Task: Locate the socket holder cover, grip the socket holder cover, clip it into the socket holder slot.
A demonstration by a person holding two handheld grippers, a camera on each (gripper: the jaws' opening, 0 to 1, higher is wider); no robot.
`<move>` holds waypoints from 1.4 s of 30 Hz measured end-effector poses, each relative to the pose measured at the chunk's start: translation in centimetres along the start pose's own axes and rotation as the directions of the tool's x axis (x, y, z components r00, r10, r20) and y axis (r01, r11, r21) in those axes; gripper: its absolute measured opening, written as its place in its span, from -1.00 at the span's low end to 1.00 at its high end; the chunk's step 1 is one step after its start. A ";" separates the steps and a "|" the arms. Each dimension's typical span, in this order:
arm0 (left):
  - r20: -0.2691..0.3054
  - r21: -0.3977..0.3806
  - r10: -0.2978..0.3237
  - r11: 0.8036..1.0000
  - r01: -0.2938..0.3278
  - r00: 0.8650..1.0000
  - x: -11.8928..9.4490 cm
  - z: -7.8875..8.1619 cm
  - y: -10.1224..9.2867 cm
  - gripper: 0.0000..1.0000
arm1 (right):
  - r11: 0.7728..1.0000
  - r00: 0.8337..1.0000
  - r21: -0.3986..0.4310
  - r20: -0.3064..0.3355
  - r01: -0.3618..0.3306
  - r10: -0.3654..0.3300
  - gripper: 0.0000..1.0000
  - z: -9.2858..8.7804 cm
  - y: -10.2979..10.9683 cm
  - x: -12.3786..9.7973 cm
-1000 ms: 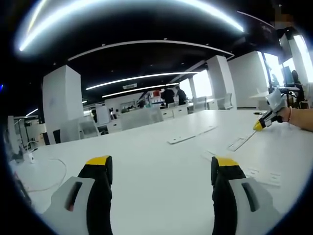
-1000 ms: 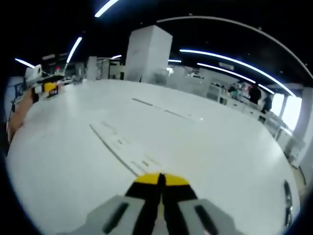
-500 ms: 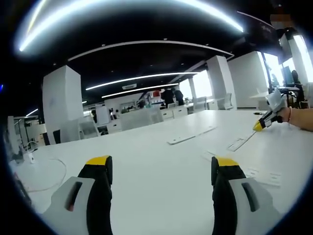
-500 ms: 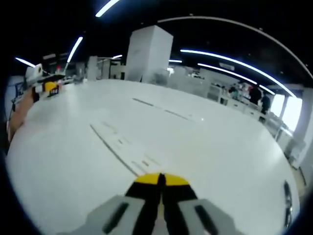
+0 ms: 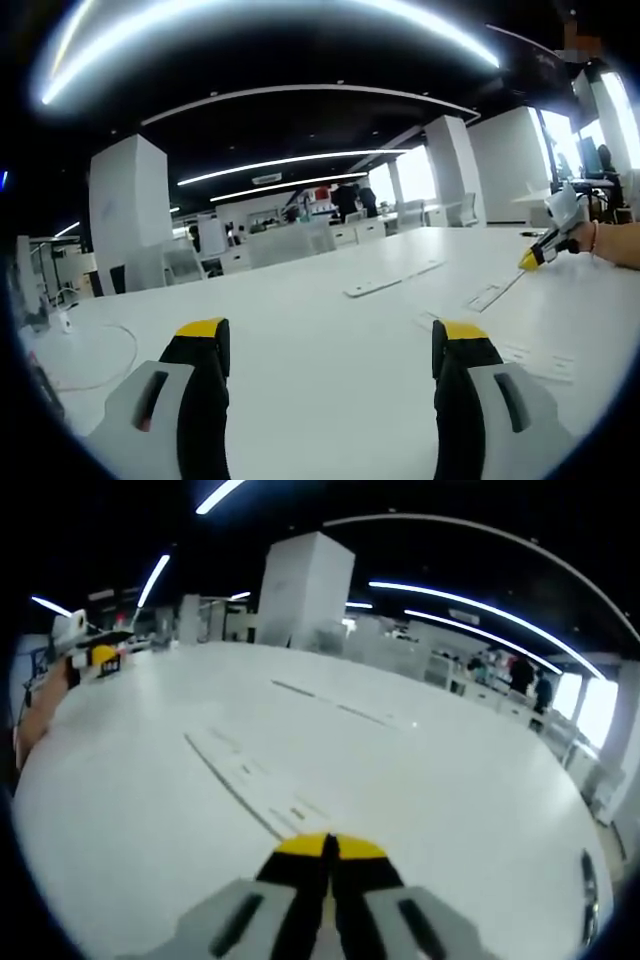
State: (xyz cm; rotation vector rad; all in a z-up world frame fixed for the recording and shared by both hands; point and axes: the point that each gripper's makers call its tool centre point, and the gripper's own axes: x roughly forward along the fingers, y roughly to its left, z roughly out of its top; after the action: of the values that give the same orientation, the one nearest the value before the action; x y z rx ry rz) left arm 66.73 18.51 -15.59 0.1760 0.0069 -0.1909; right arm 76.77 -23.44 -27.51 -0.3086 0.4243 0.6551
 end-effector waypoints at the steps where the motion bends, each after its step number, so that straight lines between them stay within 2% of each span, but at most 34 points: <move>1: 0.000 0.000 0.000 1.000 0.000 1.000 0.0 0.0 0.0 0.63 | 1.000 1.000 0.001 0.001 -0.001 0.001 -0.92 0.0 0.1 0.0; 12: 0.010 0.001 0.007 1.000 -0.007 1.000 -0.1 0.2 0.0 0.64 | 1.000 1.000 -0.015 0.001 0.007 -0.007 -0.92 -0.2 0.9 -0.2; 29: 0.010 0.003 0.011 1.000 -0.011 1.000 -0.1 0.1 0.1 0.64 | 0.999 1.000 -0.037 -0.002 0.008 -0.009 -0.92 0.1 -0.2 0.3; 42: 0.007 0.005 0.010 1.000 -0.010 1.000 -0.1 0.2 0.1 0.64 | 0.998 1.000 -0.061 -0.016 0.005 -0.006 -0.92 0.0 0.0 0.0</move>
State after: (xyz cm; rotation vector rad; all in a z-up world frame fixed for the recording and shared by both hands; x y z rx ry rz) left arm 66.68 18.62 -15.39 0.1808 -0.0014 -0.1815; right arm 76.82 -23.41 -27.50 -0.3732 0.4198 0.6618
